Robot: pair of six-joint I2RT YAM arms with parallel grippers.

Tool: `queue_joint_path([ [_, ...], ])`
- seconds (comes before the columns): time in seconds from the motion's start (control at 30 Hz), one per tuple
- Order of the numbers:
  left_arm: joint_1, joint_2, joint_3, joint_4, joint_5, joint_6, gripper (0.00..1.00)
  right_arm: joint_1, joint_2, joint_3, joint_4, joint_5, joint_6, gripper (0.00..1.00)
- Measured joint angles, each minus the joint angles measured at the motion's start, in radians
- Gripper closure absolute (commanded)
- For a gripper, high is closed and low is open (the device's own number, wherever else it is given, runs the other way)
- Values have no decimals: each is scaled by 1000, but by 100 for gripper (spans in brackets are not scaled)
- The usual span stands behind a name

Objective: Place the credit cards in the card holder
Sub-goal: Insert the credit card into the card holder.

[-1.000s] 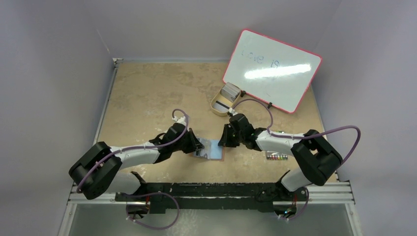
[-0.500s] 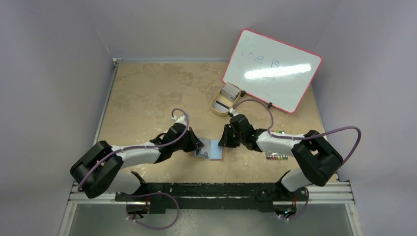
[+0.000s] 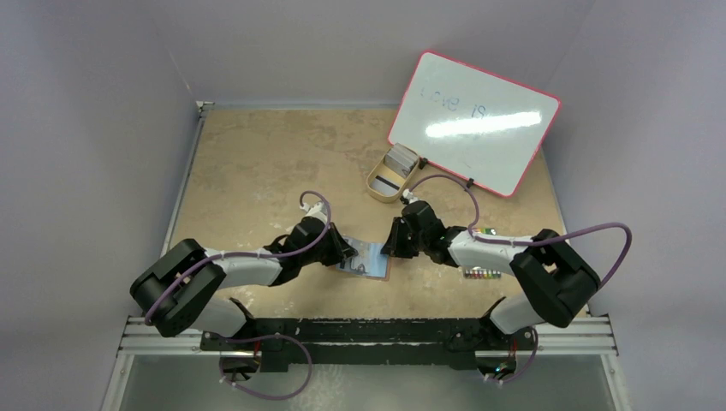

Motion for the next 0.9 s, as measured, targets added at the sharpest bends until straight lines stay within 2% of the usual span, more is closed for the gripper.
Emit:
queue_joint_path([
  [0.17, 0, -3, -1, -13, -7, 0, 100, 0, -2, -3, 3, 0, 7, 83],
  [0.47, 0, -64, 26, -146, 5, 6, 100, 0, -2, -4, 4, 1, 10, 83],
  [0.9, 0, -4, 26, -84, 17, -2, 100, 0, -5, -10, 12, 1, 14, 83],
])
